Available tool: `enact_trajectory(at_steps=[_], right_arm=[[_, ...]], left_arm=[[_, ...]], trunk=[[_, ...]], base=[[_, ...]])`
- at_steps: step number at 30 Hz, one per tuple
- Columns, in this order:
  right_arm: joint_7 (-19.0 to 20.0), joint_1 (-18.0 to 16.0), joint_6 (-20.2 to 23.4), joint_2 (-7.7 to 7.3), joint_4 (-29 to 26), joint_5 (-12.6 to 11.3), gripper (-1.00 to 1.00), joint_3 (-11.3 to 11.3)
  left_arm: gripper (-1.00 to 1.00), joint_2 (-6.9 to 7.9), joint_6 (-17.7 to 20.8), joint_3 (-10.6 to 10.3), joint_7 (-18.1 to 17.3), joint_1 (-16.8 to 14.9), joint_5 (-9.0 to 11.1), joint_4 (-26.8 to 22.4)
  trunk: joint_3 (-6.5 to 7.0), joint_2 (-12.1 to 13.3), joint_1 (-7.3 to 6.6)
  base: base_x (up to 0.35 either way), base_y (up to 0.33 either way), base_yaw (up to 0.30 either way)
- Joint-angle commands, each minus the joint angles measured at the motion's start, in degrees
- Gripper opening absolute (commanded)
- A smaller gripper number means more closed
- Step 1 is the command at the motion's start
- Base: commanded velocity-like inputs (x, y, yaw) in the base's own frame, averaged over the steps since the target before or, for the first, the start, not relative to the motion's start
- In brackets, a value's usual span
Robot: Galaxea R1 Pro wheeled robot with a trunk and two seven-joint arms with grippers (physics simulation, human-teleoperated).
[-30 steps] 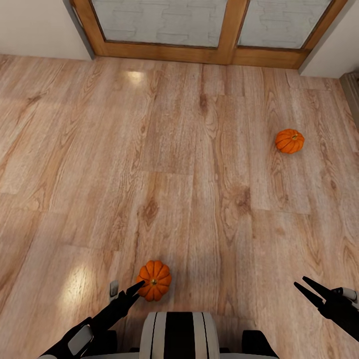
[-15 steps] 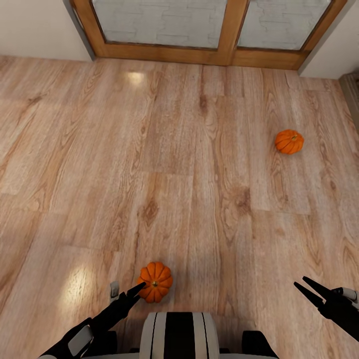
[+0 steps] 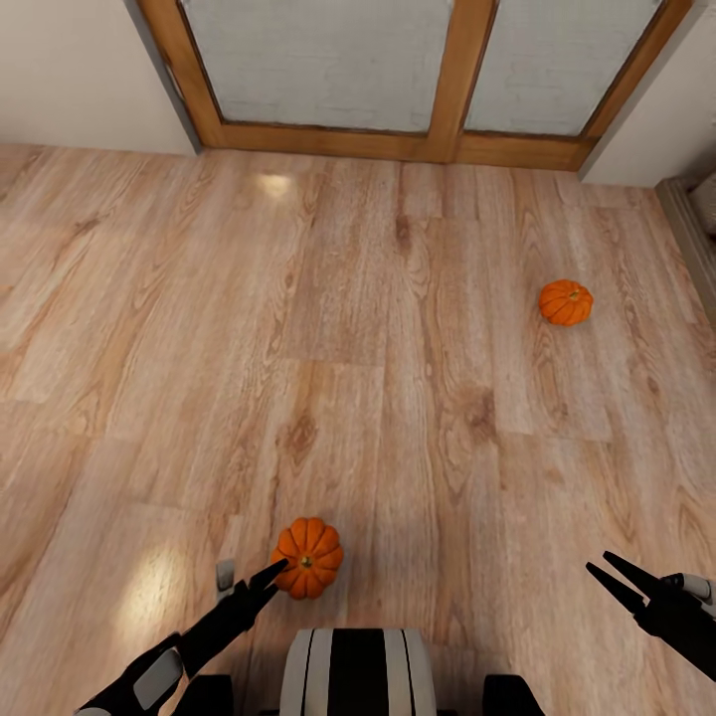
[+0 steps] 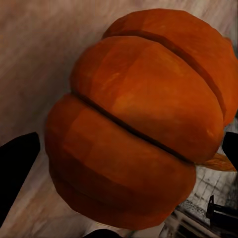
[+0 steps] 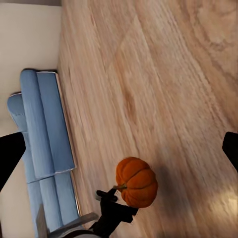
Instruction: Place each of the two pumpkins and all three candles from the living room inside a cabinet in the living room (use any cabinet), then make sure every cabinet is closed, and position the cauldron so it is next to a table in the living room.
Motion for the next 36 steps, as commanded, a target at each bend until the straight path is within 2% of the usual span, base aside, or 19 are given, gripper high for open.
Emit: enact_trajectory(at_steps=[1, 8, 11, 22, 26, 36], right_arm=[[0.0, 0.0, 0.3, 0.0, 0.0, -0.2, 1.0, 0.0], [0.0, 0.0, 0.4, 0.09, 0.0, -0.2, 1.0, 0.0], [0.0, 0.0, 0.3, 0.17, 0.0, -0.1, 1.0, 0.0], [-0.2, 0.0, 0.3, 0.46, 0.1, 0.0, 1.0, 0.0], [-0.9, 0.3, 0.2, 0.55, 1.4, -1.1, 1.0, 0.0], [-0.9, 0.3, 0.2, 0.55, 2.7, -1.1, 1.0, 0.0]], left_arm=[[-1.0, 0.07, 0.5, -0.5, -0.6, 0.0, 0.5, 0.0], [-1.0, 0.16, 0.9, -0.5, -2.4, 0.0, 0.5, 0.0], [-1.0, 0.2, 1.2, -0.5, -4.8, 0.0, 0.4, 0.1], [-1.0, 0.33, 1.6, -0.5, -9.7, 0.1, 0.6, 0.1], [-1.0, 0.21, 2.6, -1.1, -10.0, -0.1, 0.5, -0.6], [-1.0, 0.21, 2.6, -1.1, -10.0, -0.1, 0.5, -0.6]], trunk=[[0.2, 0.0, -0.03], [1.75, 0.1, -0.21], [2.42, 0.1, -0.29], [4.85, 0.3, -0.57], [4.85, 0.3, -0.58], [4.85, 0.3, -0.58]], base=[[0.0, 0.0, 0.0], [0.0, 0.0, 0.0], [0.0, 0.0, 0.0], [0.0, 0.0, 0.0], [0.0, 0.0, 0.0], [0.0, 0.0, 0.0]])
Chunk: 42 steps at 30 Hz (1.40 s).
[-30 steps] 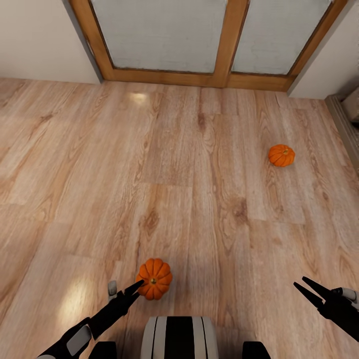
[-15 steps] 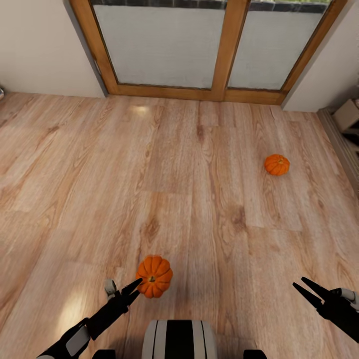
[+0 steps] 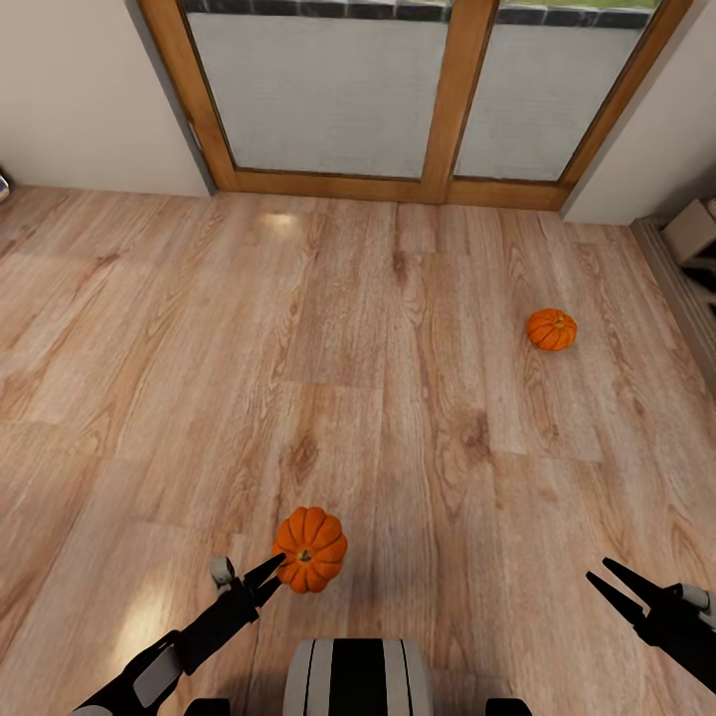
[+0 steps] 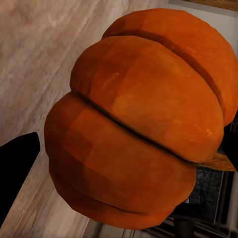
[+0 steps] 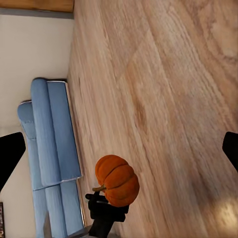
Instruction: Place each of the two pumpkins and all three candles from the living room inside a cabinet in the living room (use any cabinet), then make sure every cabinet is closed, and position the cauldron so it is next to a table in the living room.
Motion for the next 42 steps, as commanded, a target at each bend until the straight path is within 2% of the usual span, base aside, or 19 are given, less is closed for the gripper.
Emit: enact_trajectory(at_steps=[1, 5, 13, 14, 16, 21, 42], right_arm=[[0.0, 0.0, 0.4, -0.01, 0.0, -0.2, 1.0, 0.0], [0.0, 0.0, 0.4, -0.01, 0.0, -0.2, 1.0, 0.0], [0.3, -0.1, -0.5, 2.58, 2.0, 2.2, 1.0, 0.5], [0.3, -0.1, -0.5, 4.43, 2.1, 3.8, 1.0, 0.5], [0.4, -0.1, -0.5, 4.54, 2.1, 3.9, 1.0, 0.5], [0.4, -0.1, -0.6, 4.6, 2.2, 4.0, 1.0, 0.7], [0.4, -0.1, -0.6, 4.69, 2.2, 4.0, 1.0, 0.8]], left_arm=[[-1.0, 0.05, 0.6, -0.5, -0.1, 0.0, 0.6, 0.0], [-1.0, 0.05, 0.6, -0.5, -0.1, 0.0, 0.6, 0.0], [-1.0, 0.81, 0.2, -0.3, 0.2, 2.6, 0.5, -2.5], [-1.0, 0.82, 0.2, -0.4, 0.2, 2.6, 0.5, -3.1], [-1.0, 0.84, 0.2, -0.3, 0.2, 2.7, 0.5, -3.2], [-1.0, 0.85, 0.2, -0.3, 0.2, 2.7, 0.5, -3.2], [-1.0, 0.94, -0.9, -0.4, -0.5, 2.7, 0.5, -3.4]], trunk=[[-0.03, 0.0, -0.01], [-0.03, 0.0, -0.01], [0.86, 0.0, -0.11], [1.08, 0.1, -0.14], [1.52, 0.1, -0.19], [1.52, 0.1, -0.19], [6.17, 0.4, -0.73]], base=[[0.0, 0.0, 0.0], [0.0, 0.0, 0.0], [0.0, 0.0, 0.0], [0.0, 0.0, 0.0], [0.0, 0.0, 0.0], [0.0, 0.0, 0.0], [0.0, 0.0, 0.0]])
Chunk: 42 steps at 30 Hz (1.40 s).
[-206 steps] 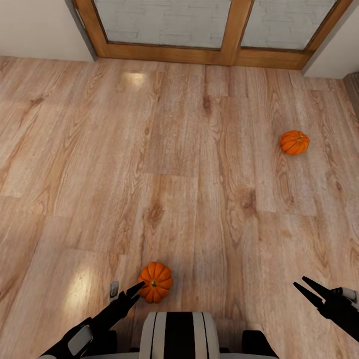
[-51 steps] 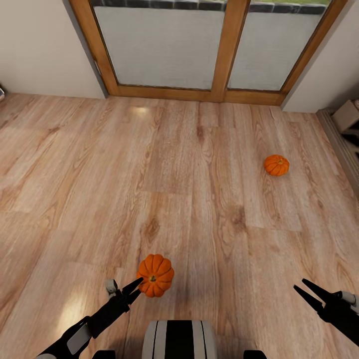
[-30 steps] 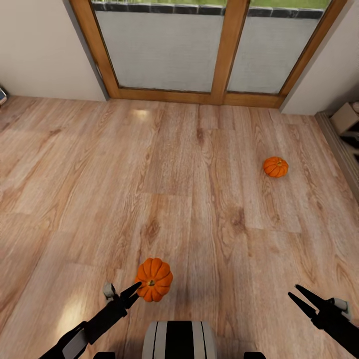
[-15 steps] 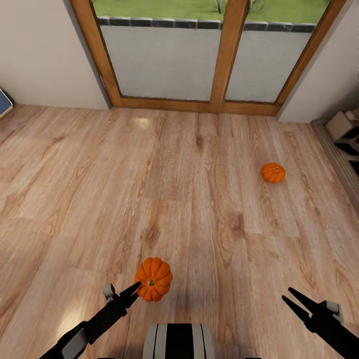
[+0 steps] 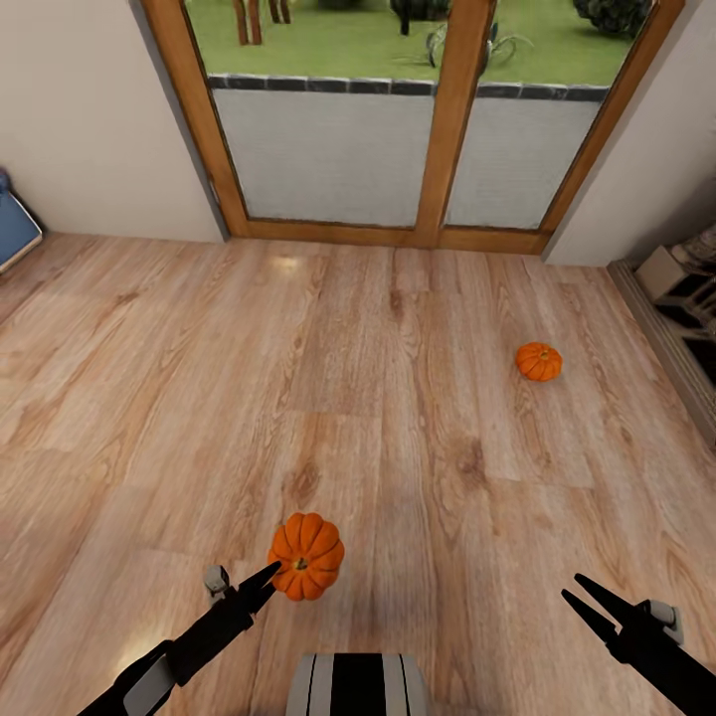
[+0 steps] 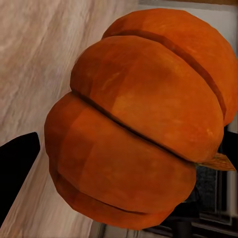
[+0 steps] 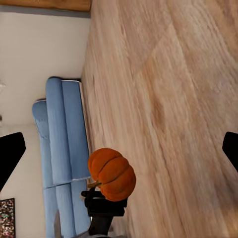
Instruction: Place each of the two pumpkins and all three candles from the living room inside a cabinet in the living room (use any cabinet), then make sure every cabinet is closed, and position the cauldron so it is next to a table in the living room.
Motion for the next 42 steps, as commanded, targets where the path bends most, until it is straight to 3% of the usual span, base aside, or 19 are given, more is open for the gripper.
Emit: enact_trajectory(at_steps=[1, 8, 15, 18, 20, 21, 23, 24, 27, 28, 30, 31, 32, 34, 35, 36, 39, 42], right_arm=[[0.0, 0.0, 0.4, 0.0, 0.0, -0.2, 1.0, -0.1], [-0.1, 0.0, 0.3, 0.0, 0.0, -0.2, 1.0, -0.1], [-0.1, 0.0, 0.3, 0.02, 0.0, -0.1, 1.0, 0.3], [-0.3, 0.0, 0.3, 0.06, 0.0, -0.1, 1.0, 0.3], [-0.4, 0.0, 0.2, 0.08, 0.0, -0.1, 1.0, 0.3], [-0.5, 0.0, 0.1, 0.06, 0.1, -0.1, 1.0, 0.3], [-0.6, 0.0, -0.2, 0.03, 0.2, -0.1, 1.0, 0.2], [-0.6, 0.0, -0.3, 0.02, 0.2, -0.1, 1.0, 0.2], [-0.6, 0.0, -0.4, 0.01, 0.3, -0.1, 1.0, 0.2], [-0.6, 0.0, -0.4, 0.01, 0.3, -0.1, 1.0, 0.1], [-0.6, 0.0, -0.5, 0.01, 0.3, -0.1, 1.0, 0.1], [-0.6, 0.0, -0.5, 0.0, 0.3, -0.1, 1.0, 0.1], [-0.6, 0.0, -0.5, 0.0, 0.3, -0.1, 1.0, 0.1], [-0.6, 0.0, -0.6, 0.0, 0.3, -0.1, 1.0, 0.2], [-0.6, 0.0, -0.6, 0.0, 0.3, -0.1, 1.0, 0.2], [-0.8, 0.0, -0.7, 0.0, 0.3, 0.0, 1.0, 0.2], [-3.0, 0.0, -0.8, 0.0, 0.2, 0.6, 1.0, 0.1], [-4.7, 0.0, -1.1, 0.03, 0.2, 1.2, 1.0, 0.1]], left_arm=[[-1.0, 0.06, 0.3, -0.4, -0.1, 0.0, 0.6, 0.0], [-1.0, 0.09, -1.0, -0.5, 0.0, 0.0, 0.6, -0.7], [-1.0, 0.34, -1.1, -0.5, 0.5, 0.4, 0.6, -4.8], [-1.0, 0.41, -0.5, -0.2, 2.3, 1.9, 0.6, -9.2], [-1.0, 0.49, 0.3, 0.0, 4.7, 3.8, 0.7, -14.0], [-1.0, 0.68, 1.6, 0.0, 7.1, 5.3, 0.7, -18.6], [-1.0, 1.35, 6.1, 0.1, 16.2, 9.3, 0.7, -31.6], [-1.0, 1.48, 7.3, 0.2, 19.0, 10.2, 0.8, -35.0], [-1.0, 1.84, 14.6, 0.4, 39.1, 13.8, 1.2, -54.8], [-1.0, 1.85, 15.8, 0.4, 42.7, 14.1, 1.2, -57.3], [-1.0, 1.77, 19.4, 0.4, 56.8, 14.7, 1.3, -63.7], [-1.0, 1.76, 20.6, 0.4, 63.4, 14.6, 1.1, -65.3], [-1.0, 1.75, 21.0, 0.4, 66.8, 14.5, 1.1, -65.9], [-1.0, 1.46, 22.8, 0.0, 80.0, 13.1, 1.0, -67.3], [-1.0, 1.37, 23.2, -0.1, 83.1, 12.5, 1.0, -67.4], [-1.0, 1.18, 23.7, -0.2, 88.7, 11.0, 0.9, -67.7], [-1.0, 0.66, 24.4, -0.4, 97.6, 8.3, 1.0, -68.3], [-1.0, 0.26, 24.8, -0.5, 100.7, 7.3, 1.0, -68.8]], trunk=[[0.19, 0.0, -0.03], [1.75, 0.1, -0.21], [3.3, 0.2, -0.39], [3.96, 0.2, -0.47], [4.4, 0.3, -0.52], [4.63, 0.3, -0.55], [5.07, 0.3, -0.6], [5.29, 0.3, -0.63], [5.95, 0.4, -0.7], [6.18, 0.4, -0.73], [6.62, 0.4, -0.78], [6.84, 0.4, -0.81], [7.06, 0.4, -0.83], [7.51, 0.4, -0.88], [7.51, 0.4, -0.88], [7.73, 0.5, -0.91], [8.39, 0.5, -0.99], [8.39, 0.5, -0.99]], base=[[0.0, 0.0, 0.0], [0.0, 0.0, 0.0], [0.0, 0.0, 0.0], [0.0, 0.0, 0.0], [0.0, 0.0, 0.0], [0.0, 0.0, 0.0], [0.0, 0.0, 0.0], [0.0, 0.0, 0.0], [0.0, 0.0, 0.0], [0.0, 0.0, 0.0], [0.0, 0.0, 0.0], [0.0, 0.0, 0.0], [0.0, 0.0, 0.0], [0.0, 0.0, 0.0], [0.0, 0.0, 0.0], [0.0, 0.0, 0.0], [0.0, 0.0, 0.0], [0.0, 0.0, 0.0]])
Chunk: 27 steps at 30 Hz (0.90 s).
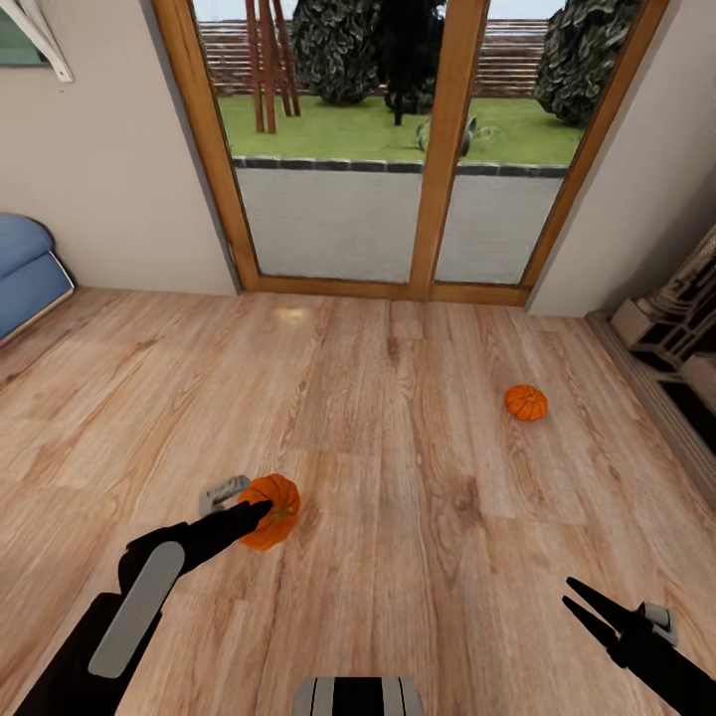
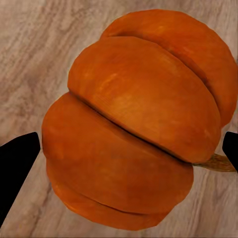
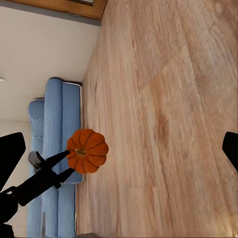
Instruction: Place each of the two pumpkins and all three candles from the living room inside a cabinet in the living room (use any cabinet), then make sure every cabinet is closed, and position the cauldron so it is next to a table in the living room.
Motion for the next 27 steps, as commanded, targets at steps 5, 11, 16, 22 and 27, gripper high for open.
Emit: enact_trajectory(at_steps=[5, 11, 16, 22, 27], right_arm=[[-0.7, 0.0, -1.2, -0.03, 0.0, 0.0, 1.0, 0.0], [-0.9, 0.0, -1.7, -0.03, 0.0, 0.1, 1.0, 0.1], [-1.0, 0.0, -1.8, -0.03, 0.0, 0.1, 1.0, -0.1], [-4.1, 0.0, -1.9, -0.07, 0.0, 0.1, 1.0, -0.1], [-4.9, 0.0, -1.9, -0.1, 0.0, 0.1, 1.0, 0.0]], left_arm=[[-1.0, -0.11, 1.9, -0.1, 1.7, -0.4, 0.5, -1.5], [-1.0, -0.16, 4.9, -0.1, 1.7, -0.5, 0.6, -3.2], [-1.0, -0.09, 9.0, -0.2, 0.6, -0.6, 0.7, -4.4], [-1.0, 0.56, 11.0, -0.7, -10.5, -0.5, 0.7, -4.6], [-1.0, 0.7, 13.8, -0.2, -19.7, -0.4, 0.6, -4.6]], trunk=[[-0.04, 0.0, -0.01], [-0.04, 0.0, -0.01], [-0.04, 0.0, -0.01], [-0.04, 0.0, -0.01], [-0.04, 0.0, -0.01]], base=[[0.0, 0.0, 0.0], [0.0, 0.0, 0.0], [0.0, 0.0, 0.0], [0.0, 0.0, 0.0], [0.0, 0.0, 0.0]])
